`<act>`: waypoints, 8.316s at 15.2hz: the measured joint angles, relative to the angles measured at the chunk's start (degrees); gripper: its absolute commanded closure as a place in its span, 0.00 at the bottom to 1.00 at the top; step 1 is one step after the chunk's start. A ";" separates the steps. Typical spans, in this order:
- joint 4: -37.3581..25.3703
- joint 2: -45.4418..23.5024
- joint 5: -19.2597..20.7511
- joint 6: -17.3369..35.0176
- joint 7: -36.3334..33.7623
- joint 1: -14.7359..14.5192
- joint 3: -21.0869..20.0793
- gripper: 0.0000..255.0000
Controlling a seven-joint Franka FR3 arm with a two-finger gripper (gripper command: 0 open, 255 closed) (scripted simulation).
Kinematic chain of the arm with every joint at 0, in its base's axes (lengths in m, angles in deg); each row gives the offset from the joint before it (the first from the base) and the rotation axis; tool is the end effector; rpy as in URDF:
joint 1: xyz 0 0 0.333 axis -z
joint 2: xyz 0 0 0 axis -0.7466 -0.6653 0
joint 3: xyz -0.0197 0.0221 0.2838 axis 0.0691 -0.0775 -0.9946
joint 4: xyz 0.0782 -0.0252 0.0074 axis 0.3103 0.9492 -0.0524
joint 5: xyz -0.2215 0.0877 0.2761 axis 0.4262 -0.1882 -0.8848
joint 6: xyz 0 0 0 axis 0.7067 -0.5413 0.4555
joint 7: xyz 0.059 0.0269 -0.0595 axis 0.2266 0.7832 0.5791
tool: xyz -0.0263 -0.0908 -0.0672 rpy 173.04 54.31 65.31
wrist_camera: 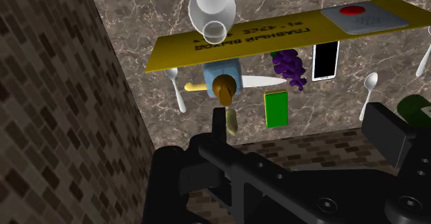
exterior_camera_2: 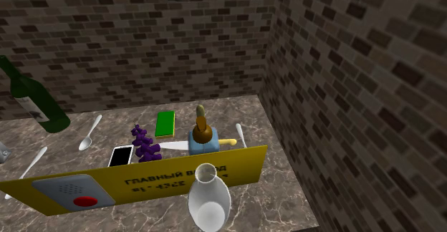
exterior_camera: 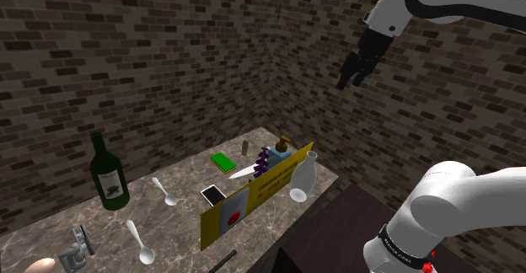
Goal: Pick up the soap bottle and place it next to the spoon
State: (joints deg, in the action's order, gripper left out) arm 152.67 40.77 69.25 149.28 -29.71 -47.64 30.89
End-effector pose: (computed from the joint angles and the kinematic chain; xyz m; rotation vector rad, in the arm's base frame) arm 0.2993 -0.0032 0.6123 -3.0844 0.0468 -0.2725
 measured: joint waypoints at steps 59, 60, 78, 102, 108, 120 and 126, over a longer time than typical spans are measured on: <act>1.82 -50.61 1.27 47.90 0.51 1.37 0.58 1.00; 1.65 -50.01 1.28 47.13 0.56 1.40 0.61 1.00; -4.70 -42.62 1.66 33.40 0.21 1.41 0.62 1.00; -19.06 -38.57 1.83 14.98 -0.16 1.36 0.52 1.00; -23.86 -38.75 1.84 10.36 -0.04 1.42 0.60 1.00; -29.52 -38.36 1.91 4.32 -5.48 -0.92 -2.56 1.00; -27.95 -36.97 1.86 4.50 -13.84 -4.36 -7.51 1.00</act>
State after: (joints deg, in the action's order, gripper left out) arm 124.72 3.80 71.11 153.79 -43.54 -52.00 23.39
